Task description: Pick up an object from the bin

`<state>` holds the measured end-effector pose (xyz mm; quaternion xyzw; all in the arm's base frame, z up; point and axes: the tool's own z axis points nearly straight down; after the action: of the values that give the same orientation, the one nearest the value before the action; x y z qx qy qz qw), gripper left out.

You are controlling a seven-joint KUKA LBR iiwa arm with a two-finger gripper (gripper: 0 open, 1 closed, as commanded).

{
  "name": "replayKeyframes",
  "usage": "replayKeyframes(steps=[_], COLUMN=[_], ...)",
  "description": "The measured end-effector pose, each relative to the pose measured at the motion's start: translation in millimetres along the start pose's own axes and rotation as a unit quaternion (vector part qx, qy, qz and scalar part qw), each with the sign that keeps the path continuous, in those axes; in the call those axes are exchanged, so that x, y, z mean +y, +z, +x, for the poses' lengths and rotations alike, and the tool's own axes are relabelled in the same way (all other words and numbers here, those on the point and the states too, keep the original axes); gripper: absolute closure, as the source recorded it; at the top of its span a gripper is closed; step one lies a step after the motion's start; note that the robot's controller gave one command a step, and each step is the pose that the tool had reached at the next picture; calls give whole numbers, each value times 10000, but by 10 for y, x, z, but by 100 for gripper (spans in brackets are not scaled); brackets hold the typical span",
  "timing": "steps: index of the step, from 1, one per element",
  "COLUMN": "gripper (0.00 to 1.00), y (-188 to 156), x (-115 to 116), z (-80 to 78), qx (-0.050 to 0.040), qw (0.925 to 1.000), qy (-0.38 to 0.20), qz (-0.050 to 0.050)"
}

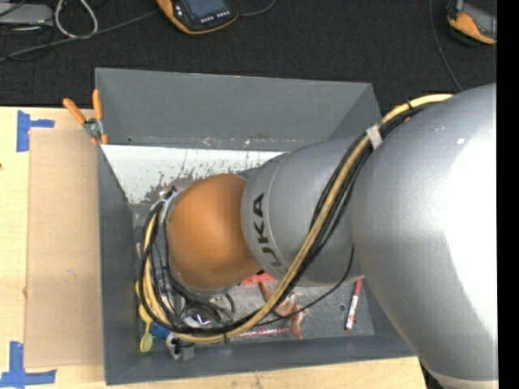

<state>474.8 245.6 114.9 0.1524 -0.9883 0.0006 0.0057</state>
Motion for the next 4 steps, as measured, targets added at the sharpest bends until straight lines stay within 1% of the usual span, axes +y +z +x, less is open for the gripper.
replayKeyframes(steps=[1, 2, 3, 4], gripper=[0, 100, 100, 100], y=[411, 458, 458, 377], x=[-197, -422, -422, -422], z=[-4, 103, 103, 116], qx=[-208, -45, -44, -26], qw=[9985, 9965, 9965, 9966], qy=[-499, -835, -834, -825], qz=[5, -5, -6, -6])
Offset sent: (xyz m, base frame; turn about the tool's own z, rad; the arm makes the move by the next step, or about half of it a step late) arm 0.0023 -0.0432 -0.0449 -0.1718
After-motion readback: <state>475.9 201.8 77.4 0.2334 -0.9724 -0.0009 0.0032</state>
